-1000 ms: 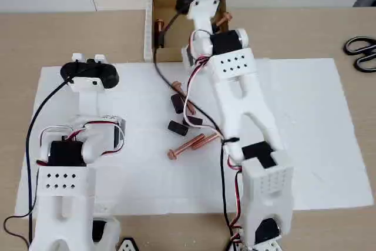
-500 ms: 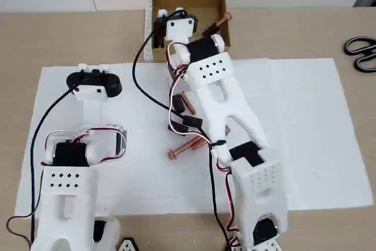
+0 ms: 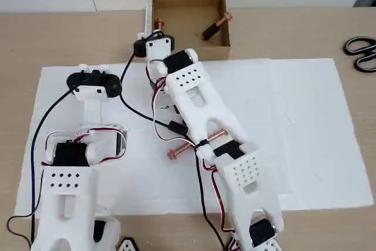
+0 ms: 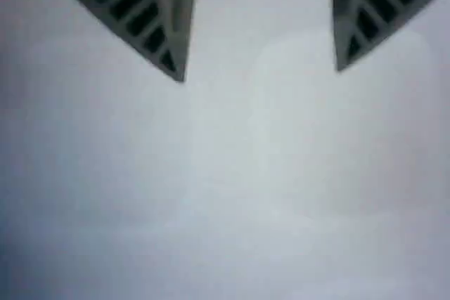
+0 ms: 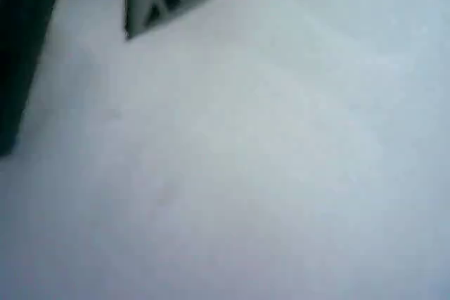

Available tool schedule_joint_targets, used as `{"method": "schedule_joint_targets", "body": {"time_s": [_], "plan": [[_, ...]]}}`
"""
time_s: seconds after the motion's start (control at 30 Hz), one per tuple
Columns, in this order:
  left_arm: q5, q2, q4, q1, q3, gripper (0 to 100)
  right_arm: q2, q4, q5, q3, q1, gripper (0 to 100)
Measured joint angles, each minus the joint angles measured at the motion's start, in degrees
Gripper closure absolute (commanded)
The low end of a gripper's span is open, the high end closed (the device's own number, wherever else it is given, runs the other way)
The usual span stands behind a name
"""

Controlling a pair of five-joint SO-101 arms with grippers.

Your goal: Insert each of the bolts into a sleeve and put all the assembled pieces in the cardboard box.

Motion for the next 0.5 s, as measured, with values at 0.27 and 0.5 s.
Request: {"method": "schedule_joint_targets", "body": {"time_s": [0.27, 0.5], "plan": [[0.00, 0.00, 0.00, 0.00, 0.00, 87, 3.52, -3.25, 0.00, -0.09, 0.00, 81.6], [0.00, 0.00, 0.00, 0.00, 0.00, 87, 5.54, -4.57, 0.00, -0.26, 0.18, 81.6]]}}
